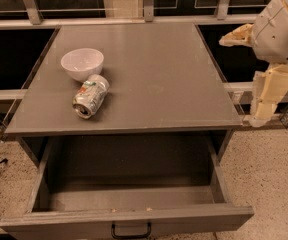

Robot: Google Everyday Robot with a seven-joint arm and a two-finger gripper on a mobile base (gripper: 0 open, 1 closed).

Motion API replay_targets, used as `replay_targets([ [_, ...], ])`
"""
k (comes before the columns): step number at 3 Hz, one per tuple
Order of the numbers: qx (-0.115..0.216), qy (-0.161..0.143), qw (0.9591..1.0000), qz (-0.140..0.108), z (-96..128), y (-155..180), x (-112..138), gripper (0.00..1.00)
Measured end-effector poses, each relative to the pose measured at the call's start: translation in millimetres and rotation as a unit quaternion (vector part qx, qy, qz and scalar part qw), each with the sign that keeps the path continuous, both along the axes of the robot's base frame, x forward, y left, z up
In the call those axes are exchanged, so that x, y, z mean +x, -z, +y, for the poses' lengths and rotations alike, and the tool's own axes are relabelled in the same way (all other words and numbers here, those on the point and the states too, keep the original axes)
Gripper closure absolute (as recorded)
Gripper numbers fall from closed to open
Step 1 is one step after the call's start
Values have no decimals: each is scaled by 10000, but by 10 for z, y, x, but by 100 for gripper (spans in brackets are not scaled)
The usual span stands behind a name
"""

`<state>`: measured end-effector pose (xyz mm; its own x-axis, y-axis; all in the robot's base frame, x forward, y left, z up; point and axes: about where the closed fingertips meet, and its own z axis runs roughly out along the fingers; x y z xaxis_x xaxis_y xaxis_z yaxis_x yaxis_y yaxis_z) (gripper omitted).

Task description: Place 7up can into top drawer

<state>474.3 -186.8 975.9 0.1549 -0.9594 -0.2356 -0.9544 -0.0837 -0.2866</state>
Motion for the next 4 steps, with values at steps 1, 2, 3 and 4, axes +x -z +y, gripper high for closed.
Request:
replay_targets([
  [1, 0, -1, 10000, -1, 0, 0, 0, 0],
  [2, -167, -413, 9983, -364, 107, -29, -42, 0],
  [3, -535, -1083, 9872, -1040, 255, -75, -114, 0],
  [4, -956, -2001, 9577, -1833, 444, -73, -82, 0],
])
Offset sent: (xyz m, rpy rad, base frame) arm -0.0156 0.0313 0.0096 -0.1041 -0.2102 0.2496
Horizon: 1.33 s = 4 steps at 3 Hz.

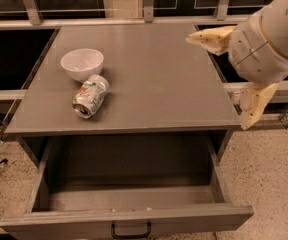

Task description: Place 7up can into top drawer

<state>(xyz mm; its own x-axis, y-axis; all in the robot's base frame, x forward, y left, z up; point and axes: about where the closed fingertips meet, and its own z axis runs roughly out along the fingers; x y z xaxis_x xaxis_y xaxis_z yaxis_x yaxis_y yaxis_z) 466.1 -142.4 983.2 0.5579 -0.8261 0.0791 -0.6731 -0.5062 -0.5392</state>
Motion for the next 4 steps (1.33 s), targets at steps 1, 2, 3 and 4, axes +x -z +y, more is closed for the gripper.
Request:
replay_targets([
  [1, -42, -62, 10000, -33, 6, -53, -18, 0],
  [2, -47, -163, 9998, -136, 57, -106, -20, 0],
  [3, -45, -719, 9969, -331, 287, -158, 66, 0],
  [4, -43, -1422, 9887, -471, 518, -152, 152, 0],
])
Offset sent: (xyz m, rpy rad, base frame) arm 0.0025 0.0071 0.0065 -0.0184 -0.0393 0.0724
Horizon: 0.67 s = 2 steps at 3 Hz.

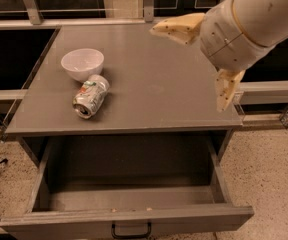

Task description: Place 7up can into top drawer

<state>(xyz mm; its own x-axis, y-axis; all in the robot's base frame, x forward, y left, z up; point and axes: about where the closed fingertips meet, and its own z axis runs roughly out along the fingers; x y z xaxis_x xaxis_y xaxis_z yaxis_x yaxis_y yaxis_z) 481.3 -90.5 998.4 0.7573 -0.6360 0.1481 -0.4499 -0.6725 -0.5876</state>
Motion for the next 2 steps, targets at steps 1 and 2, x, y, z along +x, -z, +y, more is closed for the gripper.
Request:
replay_targets([
  [1, -79, -634, 9980, 10, 240, 81, 116, 0],
  [2, -222, -1211, 9923, 90, 571, 221, 310, 0],
])
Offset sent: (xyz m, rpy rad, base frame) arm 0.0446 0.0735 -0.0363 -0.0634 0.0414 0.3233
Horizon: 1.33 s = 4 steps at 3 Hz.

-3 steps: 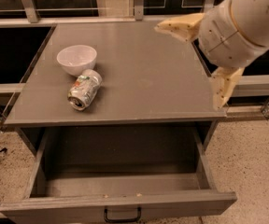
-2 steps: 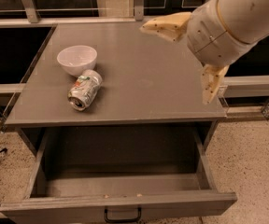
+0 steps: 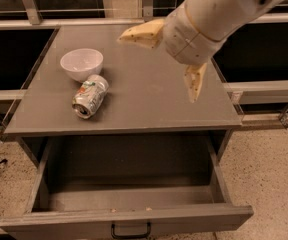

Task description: Place 7up can into top drawer

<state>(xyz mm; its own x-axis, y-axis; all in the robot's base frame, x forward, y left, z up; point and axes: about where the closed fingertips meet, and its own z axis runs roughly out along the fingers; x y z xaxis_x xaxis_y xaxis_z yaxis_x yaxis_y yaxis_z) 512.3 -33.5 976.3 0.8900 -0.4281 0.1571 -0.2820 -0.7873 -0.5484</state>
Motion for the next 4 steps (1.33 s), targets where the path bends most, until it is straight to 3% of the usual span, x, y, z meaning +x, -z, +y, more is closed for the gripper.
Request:
replay_targets([
  [1, -82, -292, 9995, 0, 216, 58, 126, 0],
  [2, -129, -677, 9976, -12, 639, 136, 309, 0],
  [3, -77, -869, 9962, 30, 956, 225, 378, 0],
  [4, -77, -870, 9962, 30, 957, 225, 378, 0],
])
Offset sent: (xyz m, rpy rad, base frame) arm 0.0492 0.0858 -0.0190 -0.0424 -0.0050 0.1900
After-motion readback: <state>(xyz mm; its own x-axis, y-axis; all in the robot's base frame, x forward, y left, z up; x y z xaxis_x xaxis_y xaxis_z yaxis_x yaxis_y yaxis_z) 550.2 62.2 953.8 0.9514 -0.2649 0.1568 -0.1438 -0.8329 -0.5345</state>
